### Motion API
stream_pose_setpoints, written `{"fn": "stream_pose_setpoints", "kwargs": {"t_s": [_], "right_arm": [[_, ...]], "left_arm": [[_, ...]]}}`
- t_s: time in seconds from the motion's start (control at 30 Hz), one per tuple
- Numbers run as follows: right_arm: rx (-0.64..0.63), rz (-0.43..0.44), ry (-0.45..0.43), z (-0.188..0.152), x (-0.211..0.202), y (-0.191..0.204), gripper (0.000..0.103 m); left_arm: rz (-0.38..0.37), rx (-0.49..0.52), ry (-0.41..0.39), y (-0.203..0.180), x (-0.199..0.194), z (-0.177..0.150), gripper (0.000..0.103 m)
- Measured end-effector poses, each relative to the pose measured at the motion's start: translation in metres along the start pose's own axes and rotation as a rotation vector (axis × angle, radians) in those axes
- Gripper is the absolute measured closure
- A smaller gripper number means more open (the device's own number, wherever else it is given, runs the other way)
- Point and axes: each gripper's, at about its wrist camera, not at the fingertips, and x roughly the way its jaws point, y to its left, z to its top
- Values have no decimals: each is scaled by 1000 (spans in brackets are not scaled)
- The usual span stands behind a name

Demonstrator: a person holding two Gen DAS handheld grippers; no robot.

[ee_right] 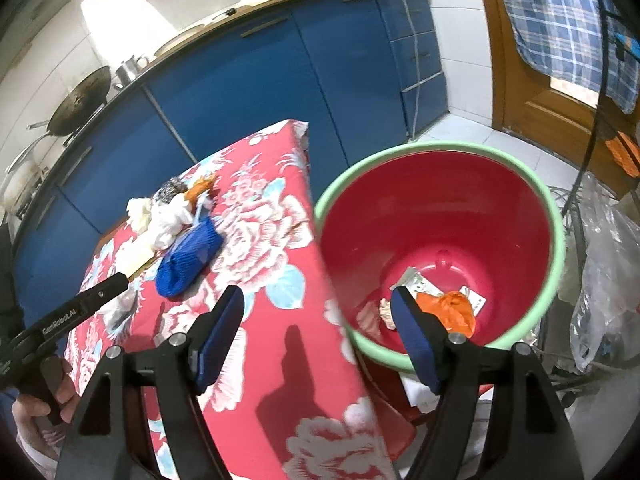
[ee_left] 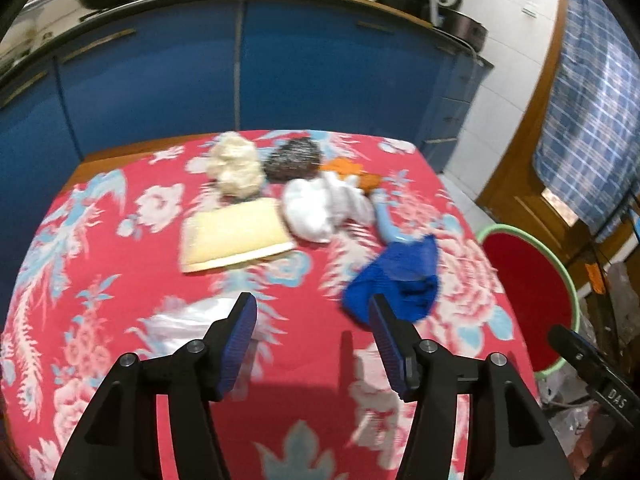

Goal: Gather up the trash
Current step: 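Move the left gripper to the clear plastic bag while the right approaches the blue cloth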

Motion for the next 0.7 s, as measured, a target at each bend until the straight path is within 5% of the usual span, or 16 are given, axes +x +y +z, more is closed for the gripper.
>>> {"fn": "stream_pose_setpoints", "kwargs": {"t_s": [0.7], "right_arm": [[-98, 42, 77, 3, 35, 69, 26]], "left_arm": [[96, 49, -13, 49, 15, -2, 35]]}}
